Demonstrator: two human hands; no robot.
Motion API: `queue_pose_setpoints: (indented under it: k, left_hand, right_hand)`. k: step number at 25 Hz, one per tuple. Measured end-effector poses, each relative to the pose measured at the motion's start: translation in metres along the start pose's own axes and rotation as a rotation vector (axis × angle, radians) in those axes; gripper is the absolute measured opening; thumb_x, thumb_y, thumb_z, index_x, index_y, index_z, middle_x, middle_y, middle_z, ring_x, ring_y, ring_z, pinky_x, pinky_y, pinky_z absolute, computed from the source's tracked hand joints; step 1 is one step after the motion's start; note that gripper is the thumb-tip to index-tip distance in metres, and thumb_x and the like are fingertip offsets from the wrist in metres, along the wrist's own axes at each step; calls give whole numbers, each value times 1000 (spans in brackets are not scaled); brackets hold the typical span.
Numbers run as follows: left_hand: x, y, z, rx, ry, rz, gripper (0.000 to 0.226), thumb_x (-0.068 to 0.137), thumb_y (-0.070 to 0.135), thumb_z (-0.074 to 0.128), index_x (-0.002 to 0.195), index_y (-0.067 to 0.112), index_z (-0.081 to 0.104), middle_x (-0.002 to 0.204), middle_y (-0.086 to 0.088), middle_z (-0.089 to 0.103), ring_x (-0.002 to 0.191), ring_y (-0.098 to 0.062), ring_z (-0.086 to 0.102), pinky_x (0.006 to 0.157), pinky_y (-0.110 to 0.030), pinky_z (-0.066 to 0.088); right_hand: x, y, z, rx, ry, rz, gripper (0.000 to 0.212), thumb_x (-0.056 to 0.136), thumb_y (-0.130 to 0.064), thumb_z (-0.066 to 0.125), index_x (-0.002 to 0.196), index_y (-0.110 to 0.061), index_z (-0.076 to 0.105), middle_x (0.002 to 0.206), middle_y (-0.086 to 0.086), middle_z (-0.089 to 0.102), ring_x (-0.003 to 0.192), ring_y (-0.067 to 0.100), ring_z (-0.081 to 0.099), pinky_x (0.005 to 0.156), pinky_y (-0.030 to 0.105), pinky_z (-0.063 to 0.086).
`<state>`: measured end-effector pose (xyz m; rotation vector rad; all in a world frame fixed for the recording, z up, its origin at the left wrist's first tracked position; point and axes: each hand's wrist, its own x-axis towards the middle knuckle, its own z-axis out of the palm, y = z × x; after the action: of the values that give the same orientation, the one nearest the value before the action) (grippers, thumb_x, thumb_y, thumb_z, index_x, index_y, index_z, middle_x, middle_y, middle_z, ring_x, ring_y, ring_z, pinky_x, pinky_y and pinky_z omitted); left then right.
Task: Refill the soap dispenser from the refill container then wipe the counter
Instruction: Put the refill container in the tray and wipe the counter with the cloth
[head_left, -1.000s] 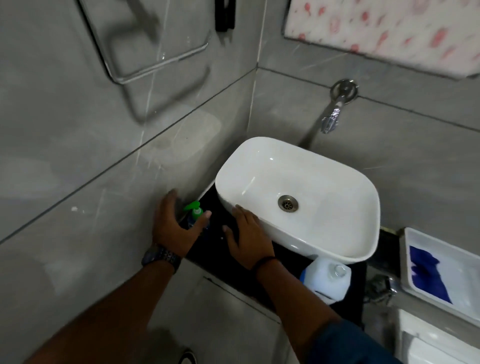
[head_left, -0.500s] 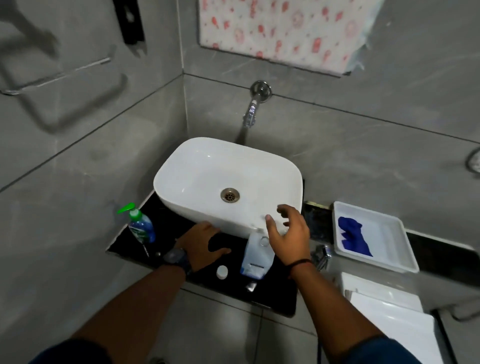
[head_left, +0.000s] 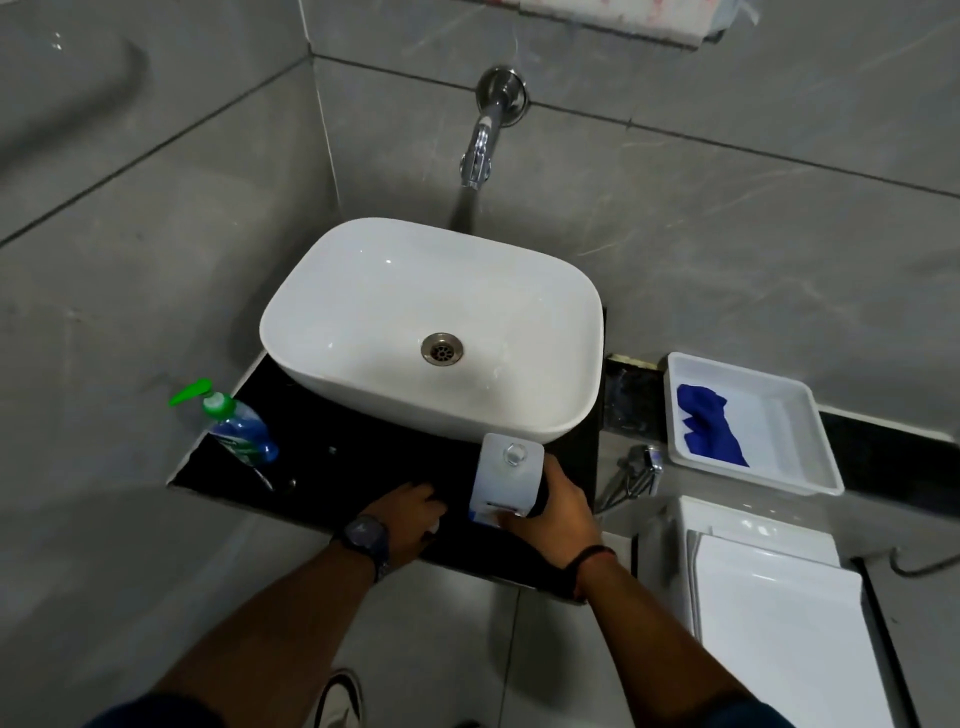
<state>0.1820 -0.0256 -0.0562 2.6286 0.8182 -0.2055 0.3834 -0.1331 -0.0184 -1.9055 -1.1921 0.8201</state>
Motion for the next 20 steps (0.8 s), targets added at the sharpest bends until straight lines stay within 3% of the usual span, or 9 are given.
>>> queue_pose_setpoints:
  k: [2, 5, 7, 9, 12, 16, 20]
  left_hand:
    - [-3, 5, -11, -200, 203, -36, 21, 82, 15, 63, 98, 2, 62, 103, -20, 62, 97, -34, 59, 82, -36, 48]
    - [4, 22, -45, -458, 644, -178, 25, 74, 19, 76, 94, 8, 67, 92, -11, 69, 87, -24, 63, 76, -26, 47]
    - [9, 39, -73, -514, 827, -85, 24, 73, 26, 75, 93, 14, 68, 89, -4, 69, 83, -12, 60, 74, -18, 44]
    - [10, 53, -94, -502, 845, 49, 26, 76, 31, 70, 98, 17, 68, 92, 0, 69, 87, -10, 59, 76, -18, 46]
    - [8, 68, -107, -426, 769, 170, 28, 75, 28, 74, 99, 14, 69, 96, -3, 69, 91, -17, 62, 79, -26, 51]
    - [6, 79, -115, -252, 745, 319, 28, 72, 23, 77, 95, 7, 71, 90, -12, 69, 79, -28, 63, 73, -30, 51]
    - [5, 80, -125, -178, 660, 402, 27, 73, 19, 76, 95, 4, 72, 89, -14, 69, 74, -31, 62, 73, -34, 50]
  right_hand:
    - [2, 0, 2, -6, 2, 6, 75, 58, -22, 88, 120, -35, 48, 100, -25, 54, 94, 1, 53, 65, -1, 41]
    - [3, -2, 1, -26, 3, 19, 76, 57, -25, 88, 122, -31, 48, 101, -21, 54, 93, 3, 53, 65, 2, 41]
    - [2, -6, -1, -45, 0, 30, 79, 56, -27, 88, 124, -29, 48, 106, -13, 57, 96, 7, 54, 76, 14, 45]
    - [1, -10, -2, -46, -2, 26, 82, 56, -29, 88, 127, -27, 47, 112, -8, 59, 100, 9, 54, 83, 24, 48]
    - [-1, -16, -6, -40, -12, 4, 85, 58, -27, 88, 131, -28, 45, 112, -7, 58, 101, 8, 53, 84, 22, 47]
    - [-3, -23, -14, -81, -36, 11, 83, 58, -30, 88, 129, -29, 45, 109, -7, 61, 94, 6, 55, 76, 17, 44]
    - [-7, -26, -19, -104, -42, -4, 84, 57, -32, 86, 130, -28, 45, 110, -4, 63, 98, 14, 60, 80, 24, 49]
